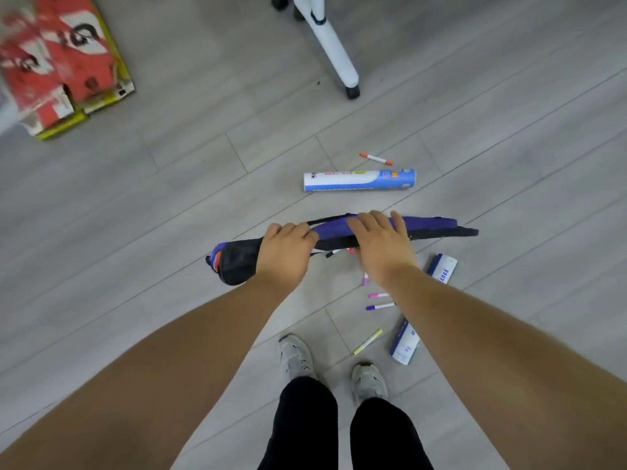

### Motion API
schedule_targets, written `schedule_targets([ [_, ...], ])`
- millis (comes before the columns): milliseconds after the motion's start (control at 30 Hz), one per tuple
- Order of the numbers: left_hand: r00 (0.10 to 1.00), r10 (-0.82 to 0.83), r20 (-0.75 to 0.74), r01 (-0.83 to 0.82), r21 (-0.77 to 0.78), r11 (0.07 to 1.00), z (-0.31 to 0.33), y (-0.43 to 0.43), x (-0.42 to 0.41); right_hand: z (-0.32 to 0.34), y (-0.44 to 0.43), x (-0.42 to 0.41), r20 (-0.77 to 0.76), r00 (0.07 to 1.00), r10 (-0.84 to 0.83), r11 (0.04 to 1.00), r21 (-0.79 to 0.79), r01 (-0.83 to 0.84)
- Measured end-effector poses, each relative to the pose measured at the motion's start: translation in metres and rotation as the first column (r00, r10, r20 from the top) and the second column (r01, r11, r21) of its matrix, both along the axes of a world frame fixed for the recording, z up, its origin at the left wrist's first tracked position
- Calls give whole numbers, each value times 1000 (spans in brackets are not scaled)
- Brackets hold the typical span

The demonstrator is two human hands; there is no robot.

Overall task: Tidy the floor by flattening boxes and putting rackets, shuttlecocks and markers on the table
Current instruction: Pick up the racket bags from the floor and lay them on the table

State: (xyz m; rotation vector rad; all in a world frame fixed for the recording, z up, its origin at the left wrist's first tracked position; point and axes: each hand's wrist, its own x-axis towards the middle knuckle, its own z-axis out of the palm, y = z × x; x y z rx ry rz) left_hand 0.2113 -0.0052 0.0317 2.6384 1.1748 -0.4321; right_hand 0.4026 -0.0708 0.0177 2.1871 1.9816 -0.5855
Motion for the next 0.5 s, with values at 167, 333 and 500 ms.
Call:
schedule_targets([
  [167, 989, -115, 95, 105, 112, 988, 135, -7, 17, 123, -7, 25, -19, 999, 41, 999, -14, -41],
  [333, 966, -142, 218, 116, 127, 985, 247, -31, 35, 230, -34, 46, 20, 1000, 7, 998, 55, -8],
  [500, 938, -93, 334, 66, 89, 994, 316, -25, 18, 299, -66, 90, 101, 990, -102, 995, 12, 101],
])
